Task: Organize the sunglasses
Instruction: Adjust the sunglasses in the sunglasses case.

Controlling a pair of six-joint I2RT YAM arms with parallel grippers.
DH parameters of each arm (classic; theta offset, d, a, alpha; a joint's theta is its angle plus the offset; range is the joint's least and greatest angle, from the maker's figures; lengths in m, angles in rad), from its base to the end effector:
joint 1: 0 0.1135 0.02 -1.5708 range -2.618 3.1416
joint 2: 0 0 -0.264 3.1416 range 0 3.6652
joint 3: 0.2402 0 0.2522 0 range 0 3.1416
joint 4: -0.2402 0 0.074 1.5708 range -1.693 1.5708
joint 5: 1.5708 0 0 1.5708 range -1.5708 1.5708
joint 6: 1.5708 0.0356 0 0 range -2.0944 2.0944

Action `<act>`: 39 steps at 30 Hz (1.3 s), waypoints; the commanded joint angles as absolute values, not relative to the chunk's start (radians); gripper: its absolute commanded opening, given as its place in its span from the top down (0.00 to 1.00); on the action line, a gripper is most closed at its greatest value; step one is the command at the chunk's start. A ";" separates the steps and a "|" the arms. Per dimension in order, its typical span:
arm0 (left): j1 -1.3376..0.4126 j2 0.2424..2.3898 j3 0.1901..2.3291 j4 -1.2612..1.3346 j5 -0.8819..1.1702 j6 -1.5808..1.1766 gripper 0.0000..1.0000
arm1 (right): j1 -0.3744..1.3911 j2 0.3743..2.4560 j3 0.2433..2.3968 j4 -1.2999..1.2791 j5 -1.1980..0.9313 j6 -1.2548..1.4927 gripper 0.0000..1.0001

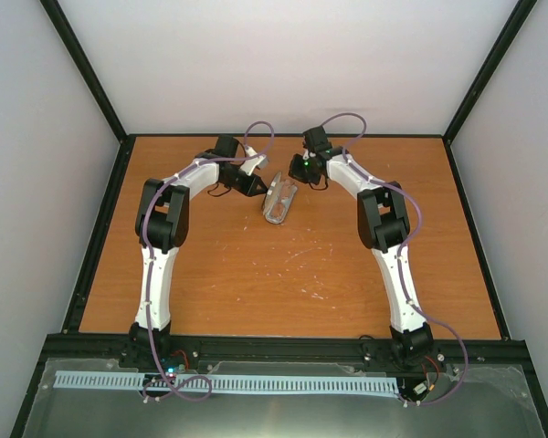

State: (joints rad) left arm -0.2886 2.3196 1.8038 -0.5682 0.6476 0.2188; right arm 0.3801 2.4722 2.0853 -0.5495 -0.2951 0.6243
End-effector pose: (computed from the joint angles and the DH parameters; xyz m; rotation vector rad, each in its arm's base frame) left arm 0.4639 -0.1601 0.1478 0.8451 2.4131 -0.8767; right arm 0.4981 0.2102 0.1534 0.1924 2.6186 0.7561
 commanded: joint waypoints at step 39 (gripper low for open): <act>-0.299 2.291 1.835 -0.551 0.674 0.207 0.90 | 0.395 2.146 1.655 -0.457 -0.266 0.613 0.97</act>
